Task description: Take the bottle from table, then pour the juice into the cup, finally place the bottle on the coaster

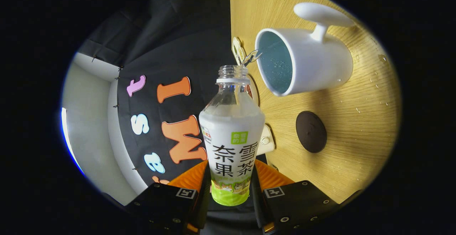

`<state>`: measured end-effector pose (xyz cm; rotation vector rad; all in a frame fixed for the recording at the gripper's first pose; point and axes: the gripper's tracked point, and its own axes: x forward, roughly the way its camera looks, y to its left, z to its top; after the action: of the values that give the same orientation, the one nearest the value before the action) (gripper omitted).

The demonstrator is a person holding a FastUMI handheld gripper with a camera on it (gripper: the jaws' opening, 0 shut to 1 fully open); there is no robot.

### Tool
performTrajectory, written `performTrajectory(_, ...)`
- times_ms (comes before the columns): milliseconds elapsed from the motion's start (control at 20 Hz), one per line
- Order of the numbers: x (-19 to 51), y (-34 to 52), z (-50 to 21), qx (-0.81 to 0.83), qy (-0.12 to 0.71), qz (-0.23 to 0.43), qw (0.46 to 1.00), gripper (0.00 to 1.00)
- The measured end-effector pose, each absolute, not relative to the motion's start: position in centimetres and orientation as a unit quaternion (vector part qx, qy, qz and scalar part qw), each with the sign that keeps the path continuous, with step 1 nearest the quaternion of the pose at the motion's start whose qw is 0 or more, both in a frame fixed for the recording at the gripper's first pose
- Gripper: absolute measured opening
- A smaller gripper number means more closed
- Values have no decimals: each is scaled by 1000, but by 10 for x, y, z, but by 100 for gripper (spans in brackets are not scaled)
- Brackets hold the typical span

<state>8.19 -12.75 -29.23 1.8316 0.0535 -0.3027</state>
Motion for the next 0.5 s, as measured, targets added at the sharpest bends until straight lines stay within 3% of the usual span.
performTrajectory(500,85,-133,-291,804,12,-134,579,54)
